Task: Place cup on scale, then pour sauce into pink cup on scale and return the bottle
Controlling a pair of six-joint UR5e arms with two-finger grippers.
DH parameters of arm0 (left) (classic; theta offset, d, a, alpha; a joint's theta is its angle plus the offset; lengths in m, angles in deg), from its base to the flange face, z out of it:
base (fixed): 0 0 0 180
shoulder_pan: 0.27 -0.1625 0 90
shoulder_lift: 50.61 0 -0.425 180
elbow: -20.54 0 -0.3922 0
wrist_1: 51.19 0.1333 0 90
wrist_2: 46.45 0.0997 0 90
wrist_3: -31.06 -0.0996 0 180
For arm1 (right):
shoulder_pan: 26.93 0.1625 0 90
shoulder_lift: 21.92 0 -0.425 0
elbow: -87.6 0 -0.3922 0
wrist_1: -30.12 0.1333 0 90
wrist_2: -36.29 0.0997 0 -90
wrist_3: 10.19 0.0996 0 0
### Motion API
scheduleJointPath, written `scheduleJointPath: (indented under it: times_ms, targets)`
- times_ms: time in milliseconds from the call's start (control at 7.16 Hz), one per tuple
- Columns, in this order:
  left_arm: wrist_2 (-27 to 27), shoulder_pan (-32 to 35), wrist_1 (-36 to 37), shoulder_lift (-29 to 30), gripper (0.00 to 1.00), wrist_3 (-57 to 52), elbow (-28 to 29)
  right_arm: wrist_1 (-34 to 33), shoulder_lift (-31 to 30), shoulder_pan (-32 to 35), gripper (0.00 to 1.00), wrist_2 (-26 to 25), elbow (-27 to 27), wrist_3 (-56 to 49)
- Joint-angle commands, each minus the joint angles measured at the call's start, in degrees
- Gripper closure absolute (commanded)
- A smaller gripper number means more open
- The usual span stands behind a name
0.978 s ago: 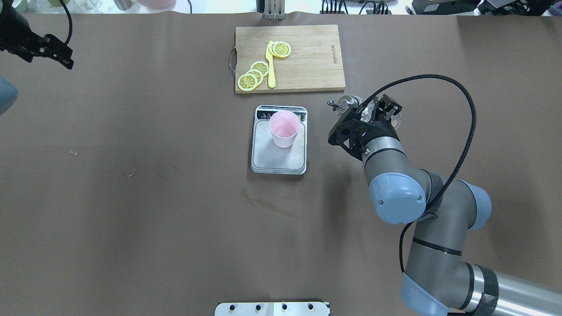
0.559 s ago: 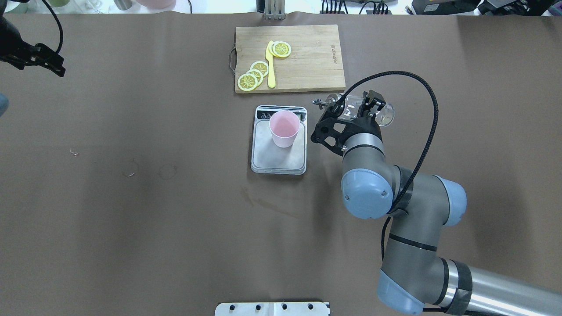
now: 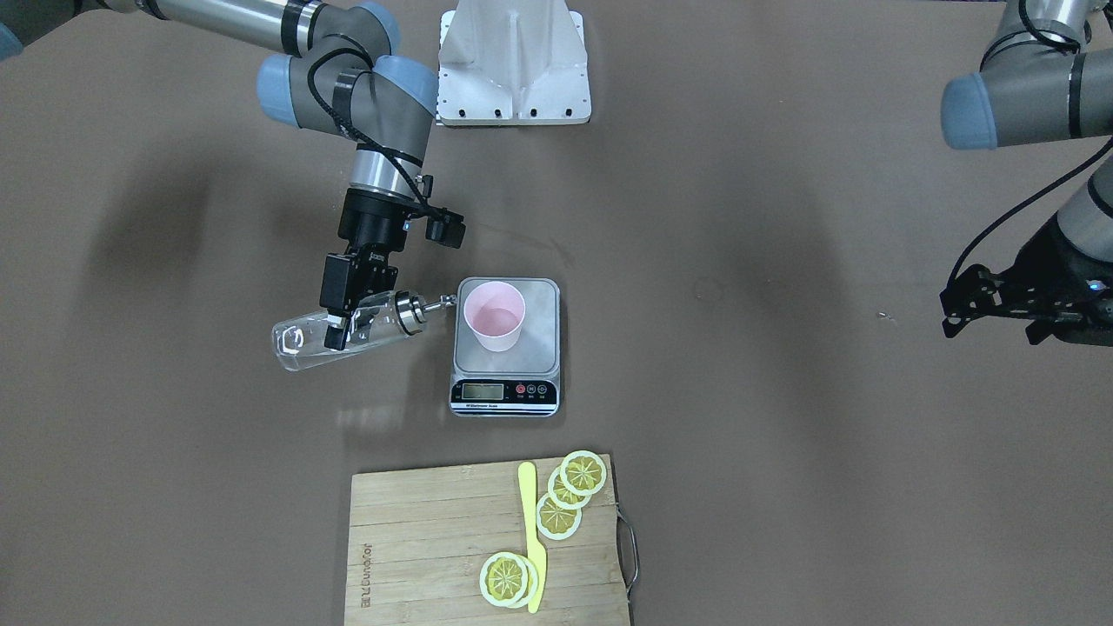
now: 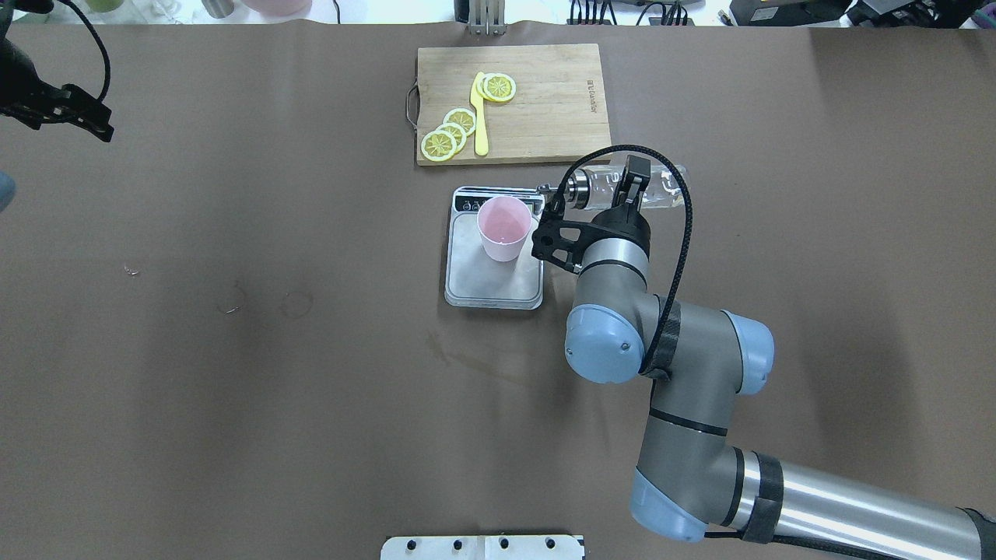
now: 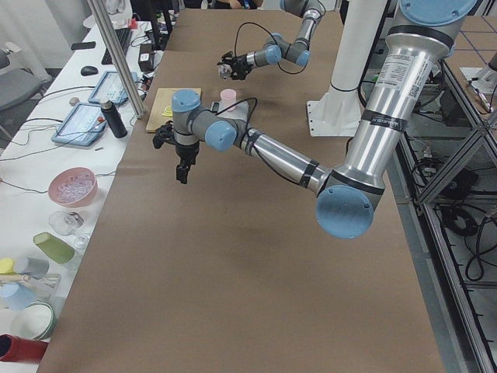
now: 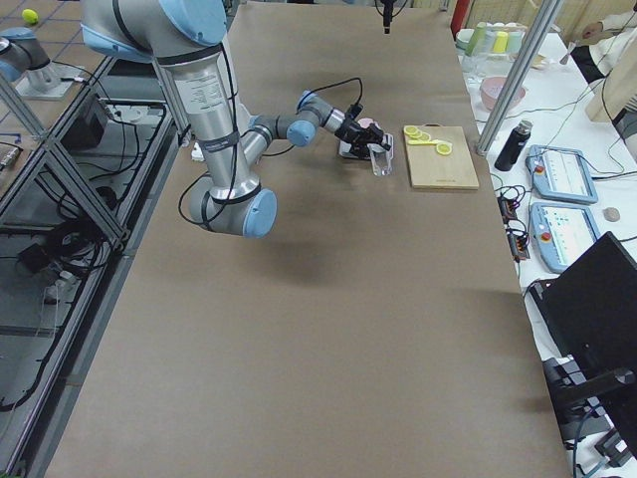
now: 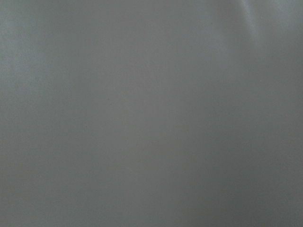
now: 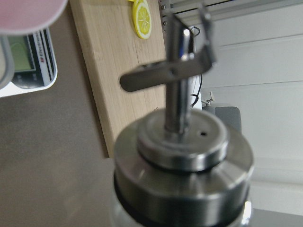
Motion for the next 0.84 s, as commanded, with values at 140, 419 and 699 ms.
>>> scheduleJointPath:
  times_ms: [140,419,699]
  targets:
    - [0.1,0.0,0.0,0.0,0.01,0.0,0.5,-1.6,2.2,-0.5,1.0,-3.9,-2.1,-6.8]
    - [0.2,0.0,-0.3,-0.2,0.01,0.0,0.8,-1.7,3.6,-0.6,1.0,-3.8,-3.3,-7.0]
    - [0.2,0.0,-1.6,-0.2,0.01,0.0,2.0,-1.6,3.6,-0.5,1.0,-4.1,-3.8,-11.5]
